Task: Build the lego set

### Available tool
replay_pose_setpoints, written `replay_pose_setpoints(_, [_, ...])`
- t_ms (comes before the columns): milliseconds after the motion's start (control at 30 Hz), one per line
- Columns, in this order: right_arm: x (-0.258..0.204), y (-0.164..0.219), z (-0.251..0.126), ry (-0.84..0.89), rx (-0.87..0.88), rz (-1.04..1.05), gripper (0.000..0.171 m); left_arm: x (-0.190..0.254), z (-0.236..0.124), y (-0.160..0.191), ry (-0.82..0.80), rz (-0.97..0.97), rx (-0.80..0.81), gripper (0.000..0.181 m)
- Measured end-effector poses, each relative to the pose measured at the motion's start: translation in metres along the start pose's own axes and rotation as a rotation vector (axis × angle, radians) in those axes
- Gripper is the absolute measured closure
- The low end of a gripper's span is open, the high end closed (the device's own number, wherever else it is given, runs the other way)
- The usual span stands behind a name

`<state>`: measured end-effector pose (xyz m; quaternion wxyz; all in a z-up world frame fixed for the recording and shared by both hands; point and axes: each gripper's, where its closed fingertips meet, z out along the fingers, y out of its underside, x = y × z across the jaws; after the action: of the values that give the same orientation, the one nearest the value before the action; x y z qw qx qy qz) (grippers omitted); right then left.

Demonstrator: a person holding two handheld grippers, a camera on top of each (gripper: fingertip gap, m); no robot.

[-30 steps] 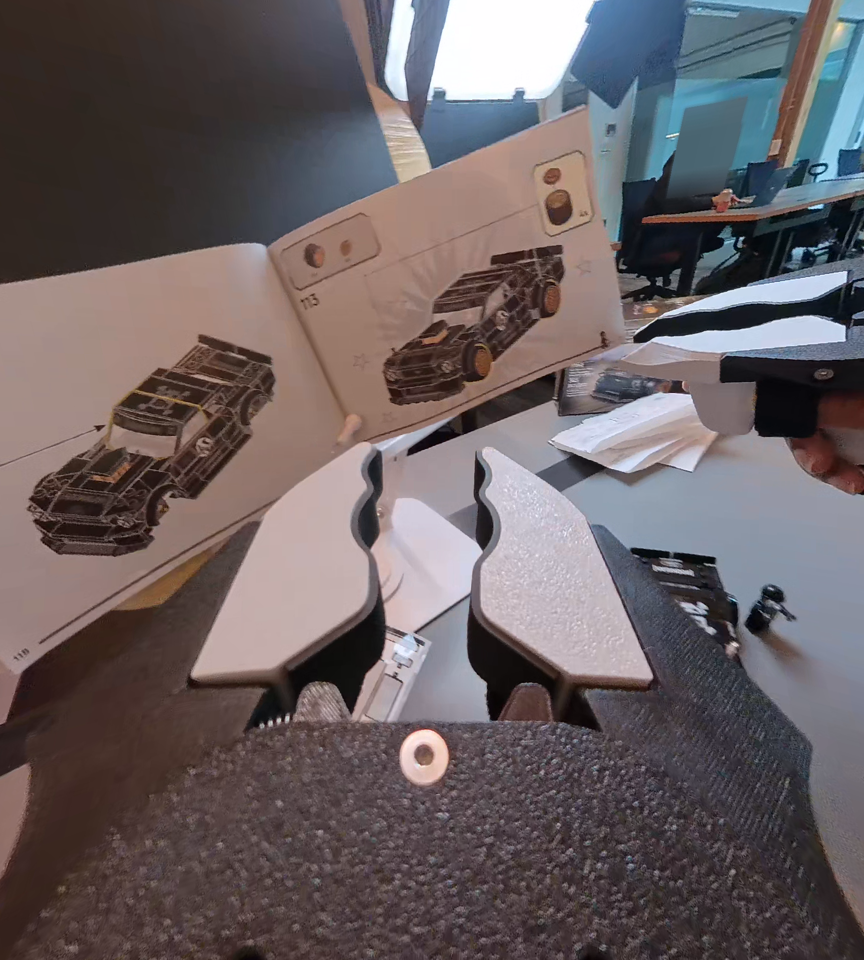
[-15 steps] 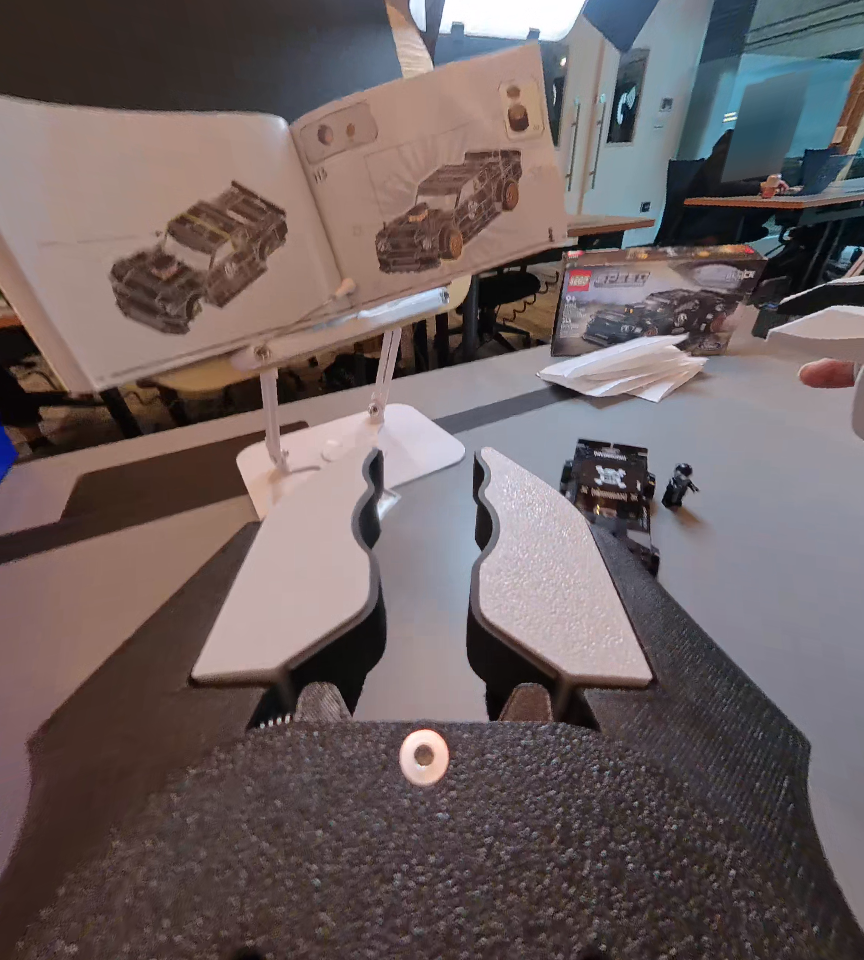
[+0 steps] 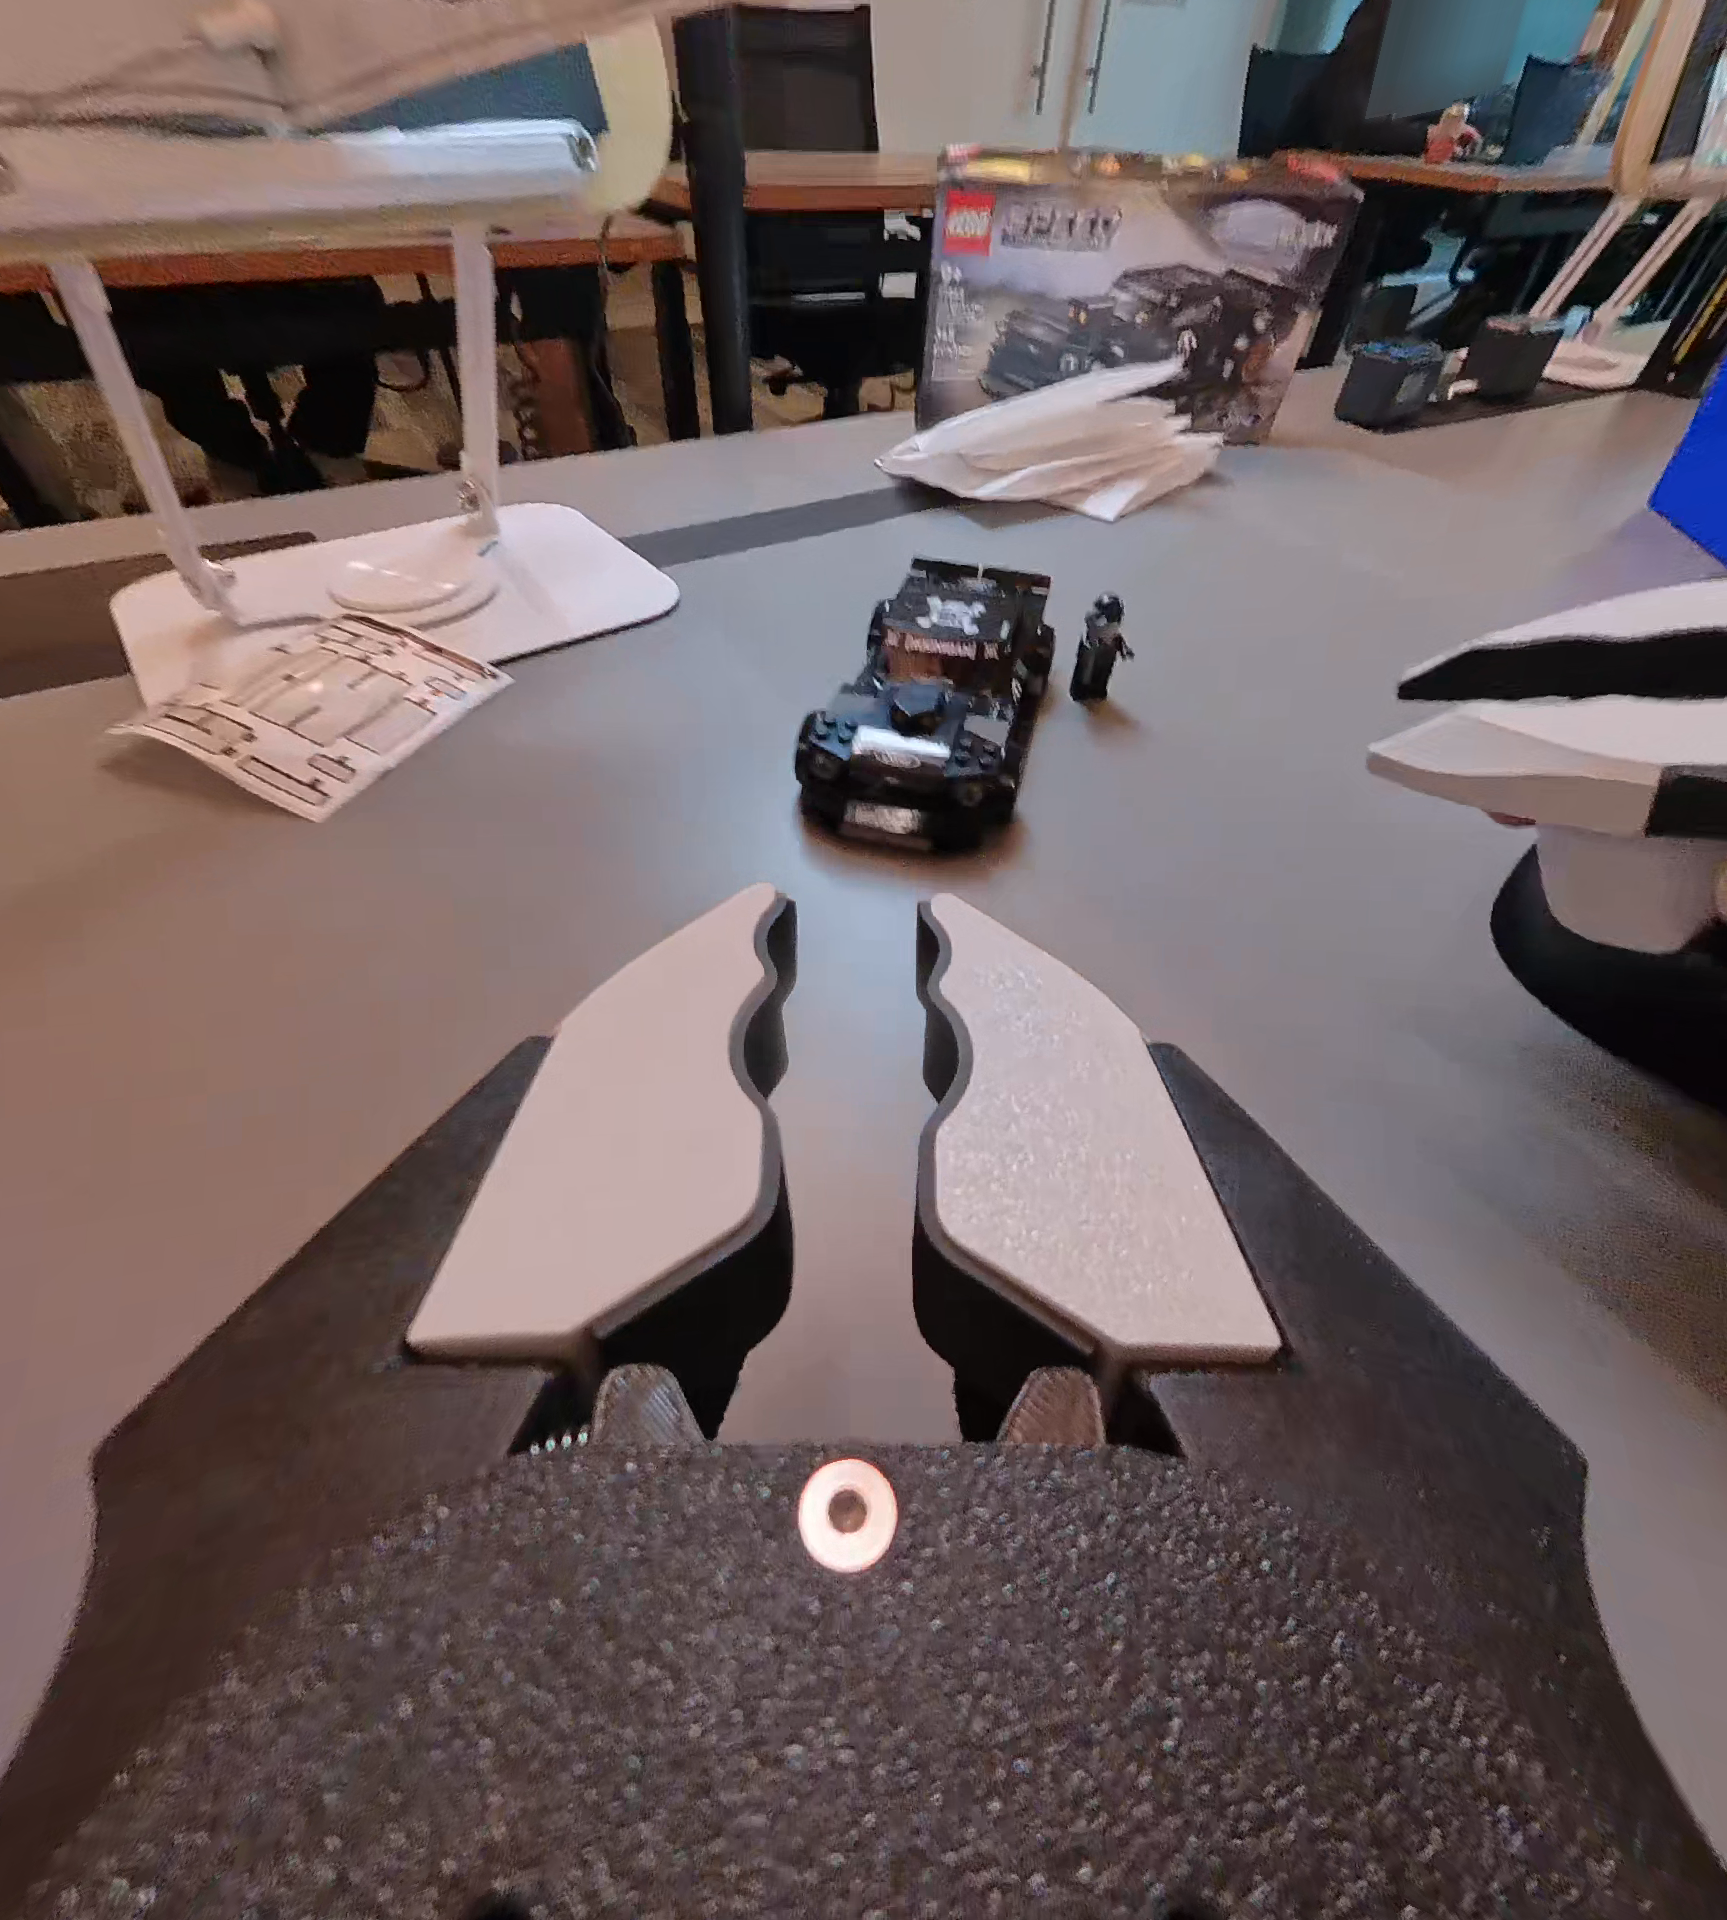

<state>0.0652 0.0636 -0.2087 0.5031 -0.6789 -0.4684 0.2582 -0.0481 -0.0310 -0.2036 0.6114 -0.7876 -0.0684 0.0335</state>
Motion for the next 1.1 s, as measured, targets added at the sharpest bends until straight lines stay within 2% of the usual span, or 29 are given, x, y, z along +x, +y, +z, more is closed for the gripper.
replay_pose_setpoints(333, [-0.004, 0.009, 0.009, 0.007, -0.024, -0.021, 0.145, 0.012, 0.011, 0.025, -0.008, 0.077, -0.103, 0.152])
replay_pose_setpoints(633, [0.005, 0.013, 0.011, 0.078, -0.062, -0.013, 0.145, 0.013, 0.035, 0.000, 0.112, 0.175, -0.186, 0.146])
replay_pose_setpoints(767, [0.007, 0.014, 0.009, 0.104, -0.060, -0.022, 0.144, 0.007, 0.052, -0.001, 0.153, 0.228, -0.209, 0.137])
replay_pose_setpoints(967, [0.007, 0.015, 0.006, 0.113, -0.061, -0.014, 0.143, 0.002, 0.081, 0.022, 0.232, 0.243, -0.306, 0.114])
replay_pose_setpoints(1100, [0.004, 0.015, 0.004, 0.114, -0.061, -0.007, 0.143, 0.002, 0.101, 0.031, 0.268, 0.242, -0.332, 0.109])
